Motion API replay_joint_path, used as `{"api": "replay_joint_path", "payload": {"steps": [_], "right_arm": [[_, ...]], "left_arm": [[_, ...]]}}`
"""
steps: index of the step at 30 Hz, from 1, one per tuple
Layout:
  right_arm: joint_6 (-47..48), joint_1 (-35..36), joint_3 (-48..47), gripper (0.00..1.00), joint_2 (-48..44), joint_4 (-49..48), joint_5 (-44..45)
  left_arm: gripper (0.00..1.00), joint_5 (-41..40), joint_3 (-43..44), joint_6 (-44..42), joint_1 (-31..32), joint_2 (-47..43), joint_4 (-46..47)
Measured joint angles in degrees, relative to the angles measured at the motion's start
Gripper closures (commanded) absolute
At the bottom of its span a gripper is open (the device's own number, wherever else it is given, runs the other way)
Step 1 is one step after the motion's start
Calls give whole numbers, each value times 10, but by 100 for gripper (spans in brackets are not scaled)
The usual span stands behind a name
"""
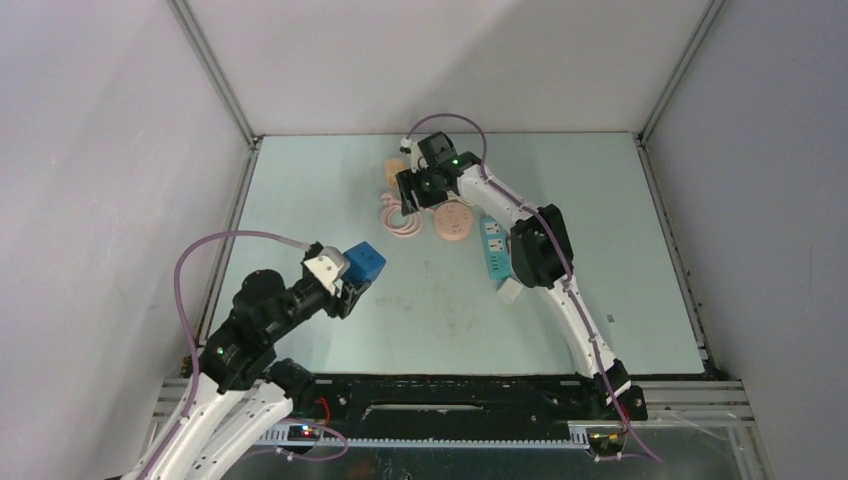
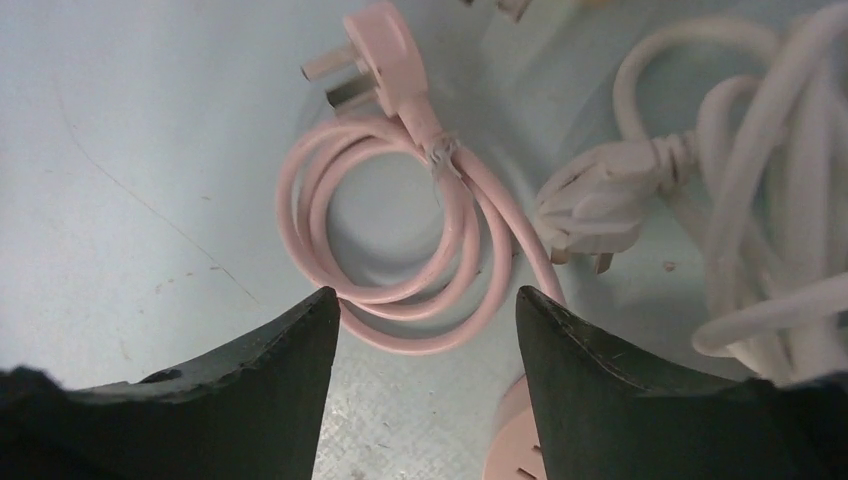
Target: Insert the plug
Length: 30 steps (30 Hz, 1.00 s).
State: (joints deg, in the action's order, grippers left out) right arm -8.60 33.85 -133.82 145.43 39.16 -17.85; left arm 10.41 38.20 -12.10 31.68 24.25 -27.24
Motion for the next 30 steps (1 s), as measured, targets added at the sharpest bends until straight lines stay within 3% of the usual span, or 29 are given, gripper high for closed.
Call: {"api": "replay_joint_path", "payload": {"steps": [6, 14, 20, 30], "right_arm": [[-15, -5, 63, 34, 1, -22, -9], [-14, 7, 180, 33, -63, -71, -19], [-5, 41, 232, 49, -93, -78, -22], [-4, 84, 320, 47, -149, -118, -26]], "left_arm": [[100, 0, 0, 0, 0, -22, -14], [100, -2, 0, 1, 0, -27, -13], [100, 1, 0, 6, 0, -26, -12], [100, -4, 0, 6, 0, -37, -24]]}}
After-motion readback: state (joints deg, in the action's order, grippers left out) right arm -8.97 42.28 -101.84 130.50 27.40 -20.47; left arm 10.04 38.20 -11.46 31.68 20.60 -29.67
